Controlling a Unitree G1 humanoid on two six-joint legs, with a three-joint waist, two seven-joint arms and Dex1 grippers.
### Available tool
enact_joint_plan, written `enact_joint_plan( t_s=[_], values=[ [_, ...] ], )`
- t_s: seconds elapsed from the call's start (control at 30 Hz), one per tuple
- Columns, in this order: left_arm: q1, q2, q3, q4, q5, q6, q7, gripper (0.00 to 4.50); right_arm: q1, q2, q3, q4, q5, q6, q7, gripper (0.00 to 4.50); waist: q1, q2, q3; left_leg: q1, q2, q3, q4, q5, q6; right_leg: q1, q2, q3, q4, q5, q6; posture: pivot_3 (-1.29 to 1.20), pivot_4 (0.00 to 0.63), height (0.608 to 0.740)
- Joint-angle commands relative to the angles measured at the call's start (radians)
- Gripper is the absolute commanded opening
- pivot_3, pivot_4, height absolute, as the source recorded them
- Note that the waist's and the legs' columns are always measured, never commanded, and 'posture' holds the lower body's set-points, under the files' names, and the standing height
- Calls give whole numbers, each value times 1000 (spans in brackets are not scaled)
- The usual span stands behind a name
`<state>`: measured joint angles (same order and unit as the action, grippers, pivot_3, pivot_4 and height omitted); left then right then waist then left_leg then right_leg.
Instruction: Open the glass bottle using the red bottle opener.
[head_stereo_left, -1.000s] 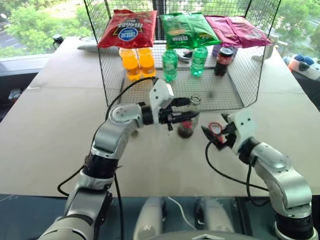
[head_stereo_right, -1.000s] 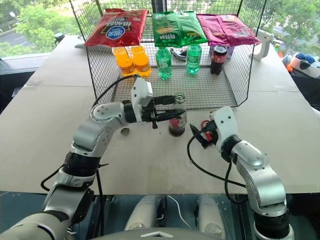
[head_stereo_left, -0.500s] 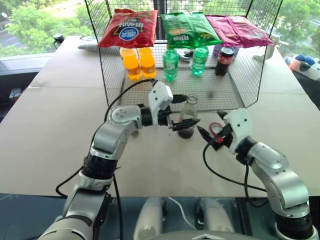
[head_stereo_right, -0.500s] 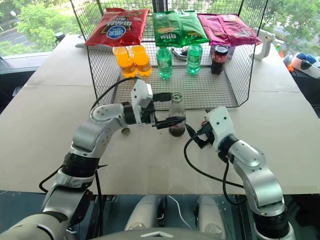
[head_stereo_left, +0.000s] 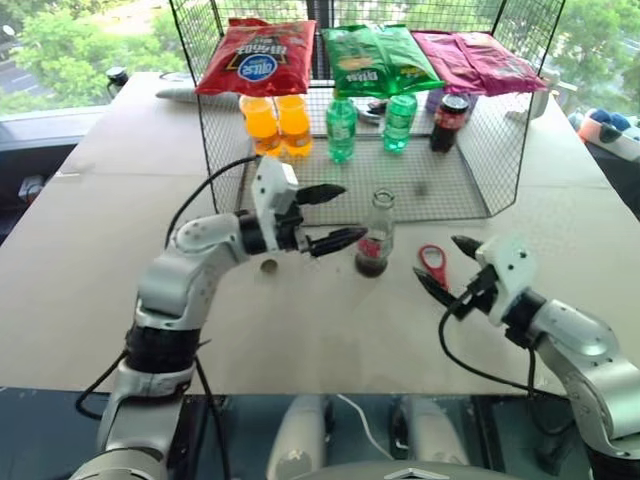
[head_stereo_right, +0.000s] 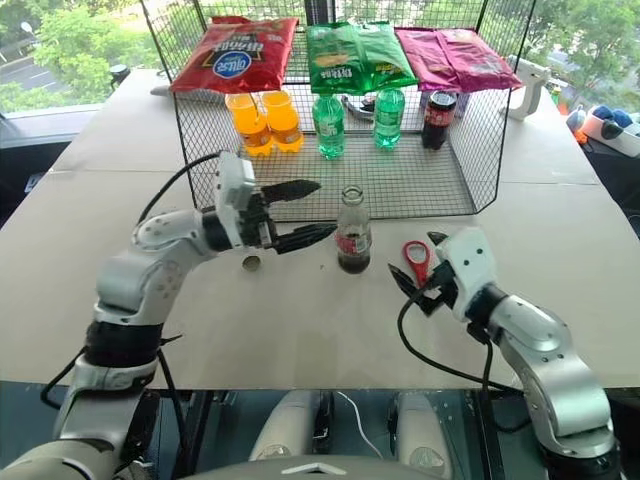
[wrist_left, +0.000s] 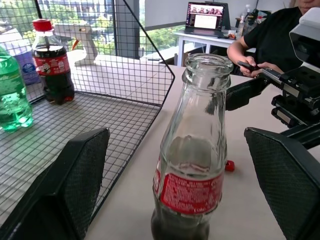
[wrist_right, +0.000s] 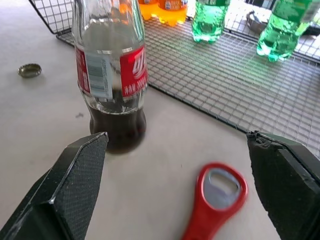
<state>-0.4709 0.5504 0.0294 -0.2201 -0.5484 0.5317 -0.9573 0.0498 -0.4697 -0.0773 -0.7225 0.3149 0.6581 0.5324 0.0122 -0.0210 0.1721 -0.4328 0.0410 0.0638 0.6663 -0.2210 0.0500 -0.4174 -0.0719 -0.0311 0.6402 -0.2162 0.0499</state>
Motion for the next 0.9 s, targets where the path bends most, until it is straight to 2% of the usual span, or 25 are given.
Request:
enact_joint_plan(
  t_s=[0.03, 0.17, 0.3, 0.43, 0.6, 0.77, 0.9],
  values=[
    [52, 30, 78, -94, -43, 39, 55, 4466, 65, -38, -91, -40, 23, -45, 26, 4500, 1, 0, 0, 0, 0, 0, 0, 0, 0, 0, 0, 0, 0, 0, 0, 0, 150, 740],
    [140, 33, 184, -113, -39, 45, 166, 4466, 162, -70, -175, -37, 46, -80, 58, 4500, 1, 0, 0, 1, 0, 0, 0, 0, 0, 0, -1, 0, -1, 0, 1, 0, 150, 740],
    [252, 75, 264, -191, -84, 70, 168, 4466, 245, -88, -240, -32, 77, -134, 111, 4500, -1, 0, 0, 1, 1, 1, -1, 0, 0, 0, -1, 0, -1, 0, 1, 0, 150, 740],
    [498, 142, 413, -327, -129, 105, 145, 4466, 342, -90, -317, -22, 106, -231, 183, 4500, -5, 0, 0, 1, 1, 2, -4, -3, -4, -2, -3, 2, -2, -1, 0, 0, 150, 740],
    [759, 158, 551, -317, -107, 30, 71, 4466, 414, -117, -365, 5, 162, -281, 279, 4500, -2, 1, 0, 2, 1, 4, -7, -3, -5, -4, -8, 1, -4, -1, -1, 0, 150, 740],
    [839, 132, 560, -298, -84, -33, 75, 4466, 391, -149, -391, 61, 201, -301, 315, 4500, 3, 0, 0, 1, 0, 4, -8, -4, -5, -4, -17, -3, -6, -2, 0, 0, 150, 740],
    [826, 118, 567, -286, -83, -52, 115, 4466, 379, -161, -393, 84, 204, -312, 321, 4500, 2, 0, -1, 1, 0, 5, -11, -4, -5, -4, -23, -10, -9, -2, 0, 0, 150, 740]
  ],
)
